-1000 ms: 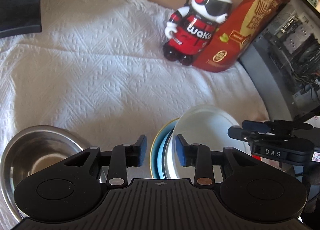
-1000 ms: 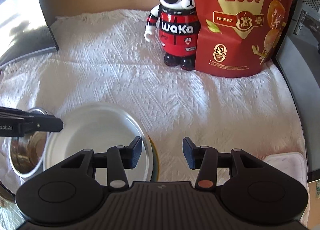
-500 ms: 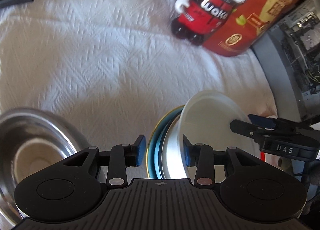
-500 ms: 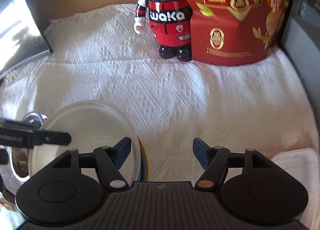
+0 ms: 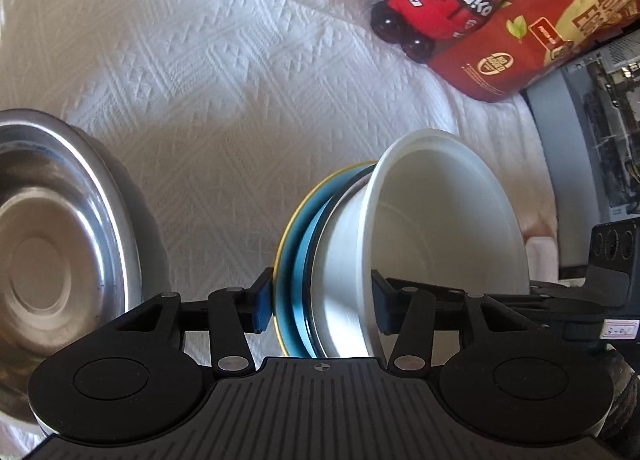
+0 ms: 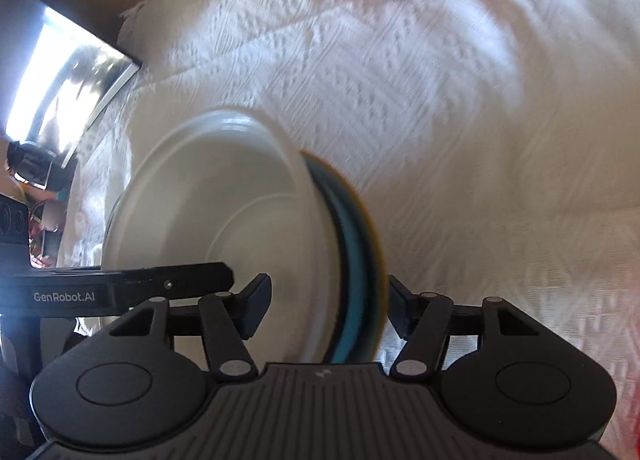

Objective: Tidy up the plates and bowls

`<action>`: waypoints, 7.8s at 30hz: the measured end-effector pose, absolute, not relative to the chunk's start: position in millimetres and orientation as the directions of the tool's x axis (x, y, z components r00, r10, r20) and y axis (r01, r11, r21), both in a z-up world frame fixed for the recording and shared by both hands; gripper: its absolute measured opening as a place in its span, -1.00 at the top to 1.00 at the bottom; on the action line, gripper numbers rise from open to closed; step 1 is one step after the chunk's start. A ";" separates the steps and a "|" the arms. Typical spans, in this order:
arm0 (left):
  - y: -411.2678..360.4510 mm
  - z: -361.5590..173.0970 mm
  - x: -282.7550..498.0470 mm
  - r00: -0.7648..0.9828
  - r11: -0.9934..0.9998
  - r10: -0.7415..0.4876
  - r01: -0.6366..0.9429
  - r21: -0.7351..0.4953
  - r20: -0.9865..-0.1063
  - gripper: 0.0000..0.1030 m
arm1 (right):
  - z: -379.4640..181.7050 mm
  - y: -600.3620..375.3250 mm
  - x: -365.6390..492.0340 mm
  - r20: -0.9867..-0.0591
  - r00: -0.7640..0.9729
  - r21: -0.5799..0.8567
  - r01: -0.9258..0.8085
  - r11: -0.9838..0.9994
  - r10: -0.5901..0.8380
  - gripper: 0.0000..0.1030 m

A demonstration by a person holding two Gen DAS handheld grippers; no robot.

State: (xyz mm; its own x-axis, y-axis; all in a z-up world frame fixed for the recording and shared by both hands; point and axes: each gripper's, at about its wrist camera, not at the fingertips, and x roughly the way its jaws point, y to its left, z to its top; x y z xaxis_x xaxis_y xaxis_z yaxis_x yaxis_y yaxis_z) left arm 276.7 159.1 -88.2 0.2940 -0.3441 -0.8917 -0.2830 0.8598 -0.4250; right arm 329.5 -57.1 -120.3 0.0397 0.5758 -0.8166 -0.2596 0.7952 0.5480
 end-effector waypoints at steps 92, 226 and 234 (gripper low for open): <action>161.6 -92.6 224.3 0.291 0.833 -0.343 -0.346 -0.432 -0.893 -0.16 | -99.6 -23.2 302.9 -0.868 0.075 0.422 -0.408 0.810 0.490 -0.22; 372.9 -8.9 155.3 0.537 0.723 -0.237 -0.458 -0.516 -0.809 0.19 | -15.9 186.0 267.7 -0.882 0.136 0.294 -0.589 0.753 0.451 0.26; 368.3 10.2 154.2 0.557 0.775 -0.071 -0.491 -0.397 -0.828 0.24 | -2.1 182.3 267.3 -0.856 0.218 0.254 -0.611 0.749 0.468 0.26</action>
